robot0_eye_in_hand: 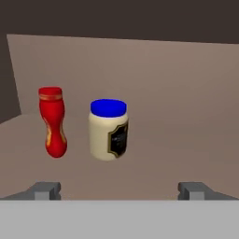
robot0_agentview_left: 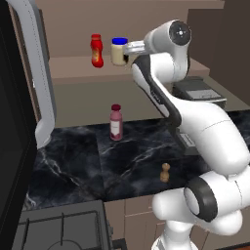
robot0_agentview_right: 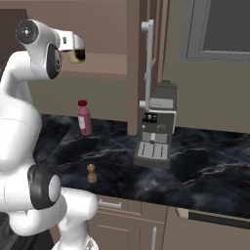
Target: There are various items on the counter. Only move the condiments/shakers into the cabinet.
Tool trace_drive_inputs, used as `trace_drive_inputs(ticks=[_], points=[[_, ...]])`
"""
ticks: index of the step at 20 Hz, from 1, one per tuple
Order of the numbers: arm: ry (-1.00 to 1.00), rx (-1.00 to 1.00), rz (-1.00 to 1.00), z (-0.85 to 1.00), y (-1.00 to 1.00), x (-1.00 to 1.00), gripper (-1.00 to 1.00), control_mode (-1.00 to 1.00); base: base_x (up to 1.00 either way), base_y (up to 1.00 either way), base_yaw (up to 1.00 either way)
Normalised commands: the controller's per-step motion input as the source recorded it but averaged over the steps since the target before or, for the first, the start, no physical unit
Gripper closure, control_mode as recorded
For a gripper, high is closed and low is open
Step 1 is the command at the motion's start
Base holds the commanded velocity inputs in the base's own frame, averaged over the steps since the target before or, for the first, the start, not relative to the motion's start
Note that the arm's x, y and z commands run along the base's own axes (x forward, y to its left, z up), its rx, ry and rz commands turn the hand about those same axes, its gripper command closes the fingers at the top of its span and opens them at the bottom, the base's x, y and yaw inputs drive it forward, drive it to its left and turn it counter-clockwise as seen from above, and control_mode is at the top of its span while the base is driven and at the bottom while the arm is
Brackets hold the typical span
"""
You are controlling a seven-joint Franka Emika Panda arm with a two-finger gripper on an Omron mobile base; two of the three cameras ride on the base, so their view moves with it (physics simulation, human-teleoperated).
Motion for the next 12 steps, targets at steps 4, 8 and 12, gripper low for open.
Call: trace_drive_inputs(ticks=[4,8,12], points=[[0.0,0.0,-0.06,0.0,0.0,-1.0,-1.0,-1.0,0.0,0.0,0.0],[0.01,0.0,-0.12,-0.02,0.08,-1.0,-1.0,-1.0,0.0,0.0,0.0],[0.06,0.0,-0.24,-0.14,0.14,-0.88,-1.0,-1.0,0.0,0.0,0.0]])
